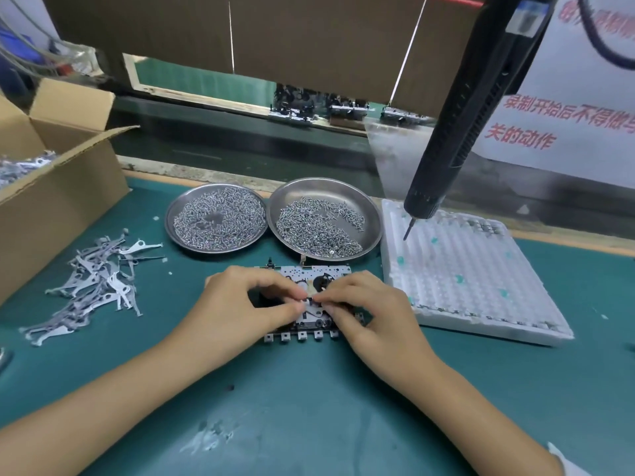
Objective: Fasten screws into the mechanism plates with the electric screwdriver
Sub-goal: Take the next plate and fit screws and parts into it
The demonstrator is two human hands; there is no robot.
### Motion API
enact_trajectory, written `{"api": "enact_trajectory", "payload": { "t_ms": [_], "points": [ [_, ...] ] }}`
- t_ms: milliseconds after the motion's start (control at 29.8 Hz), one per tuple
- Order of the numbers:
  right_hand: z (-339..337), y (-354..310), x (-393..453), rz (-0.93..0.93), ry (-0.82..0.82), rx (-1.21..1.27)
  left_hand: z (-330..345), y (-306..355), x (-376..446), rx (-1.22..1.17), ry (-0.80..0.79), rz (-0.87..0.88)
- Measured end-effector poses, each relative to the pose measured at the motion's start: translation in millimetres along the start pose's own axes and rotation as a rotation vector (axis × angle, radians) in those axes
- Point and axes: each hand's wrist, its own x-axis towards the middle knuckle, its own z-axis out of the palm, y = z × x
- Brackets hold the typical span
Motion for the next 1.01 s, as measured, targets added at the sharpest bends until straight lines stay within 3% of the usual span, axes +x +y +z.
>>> {"api": "enact_trajectory", "payload": {
  "t_ms": [537, 1007],
  "points": [
    [-1, 0, -6, -0.085, -0.083, -0.041, -1, 6, -5, 0.071, -0.014, -0.038],
    [24, -6, -18, -0.144, 0.133, -0.342, -1, 1, 0, 0.051, -0.094, -0.015]
  ]
}}
